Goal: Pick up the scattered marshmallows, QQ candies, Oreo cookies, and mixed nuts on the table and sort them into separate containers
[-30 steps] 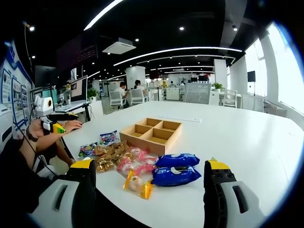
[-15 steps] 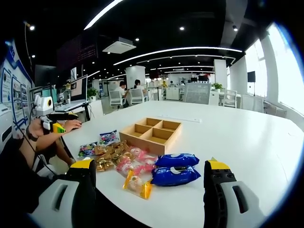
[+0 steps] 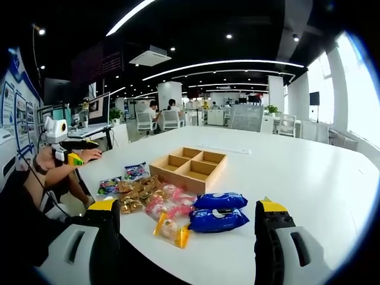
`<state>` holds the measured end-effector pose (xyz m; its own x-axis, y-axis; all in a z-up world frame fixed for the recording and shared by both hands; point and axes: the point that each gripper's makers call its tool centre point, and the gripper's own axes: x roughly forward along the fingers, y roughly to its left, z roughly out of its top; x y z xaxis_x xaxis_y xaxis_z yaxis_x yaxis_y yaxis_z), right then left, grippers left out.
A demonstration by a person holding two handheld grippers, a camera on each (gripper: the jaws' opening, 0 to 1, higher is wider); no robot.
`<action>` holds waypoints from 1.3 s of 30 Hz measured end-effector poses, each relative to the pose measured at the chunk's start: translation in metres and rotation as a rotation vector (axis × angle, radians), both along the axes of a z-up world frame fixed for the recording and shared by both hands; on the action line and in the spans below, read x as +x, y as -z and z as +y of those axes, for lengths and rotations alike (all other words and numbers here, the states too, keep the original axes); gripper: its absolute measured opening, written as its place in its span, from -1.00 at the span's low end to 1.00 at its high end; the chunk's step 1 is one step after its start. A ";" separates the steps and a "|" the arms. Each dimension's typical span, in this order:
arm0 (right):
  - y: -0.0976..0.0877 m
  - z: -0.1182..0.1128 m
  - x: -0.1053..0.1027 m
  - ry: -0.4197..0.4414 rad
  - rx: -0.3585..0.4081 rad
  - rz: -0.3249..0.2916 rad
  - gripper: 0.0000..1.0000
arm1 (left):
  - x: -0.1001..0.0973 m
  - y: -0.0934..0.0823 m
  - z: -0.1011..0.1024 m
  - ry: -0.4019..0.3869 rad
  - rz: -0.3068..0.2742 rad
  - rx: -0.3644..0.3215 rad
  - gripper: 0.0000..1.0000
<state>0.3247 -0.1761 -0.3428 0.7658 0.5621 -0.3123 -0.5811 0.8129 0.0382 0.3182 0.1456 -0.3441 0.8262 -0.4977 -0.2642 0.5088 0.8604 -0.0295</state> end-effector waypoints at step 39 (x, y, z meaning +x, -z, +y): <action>0.002 -0.001 0.002 -0.003 -0.013 0.004 0.80 | 0.019 0.090 0.008 -0.026 0.249 0.078 0.35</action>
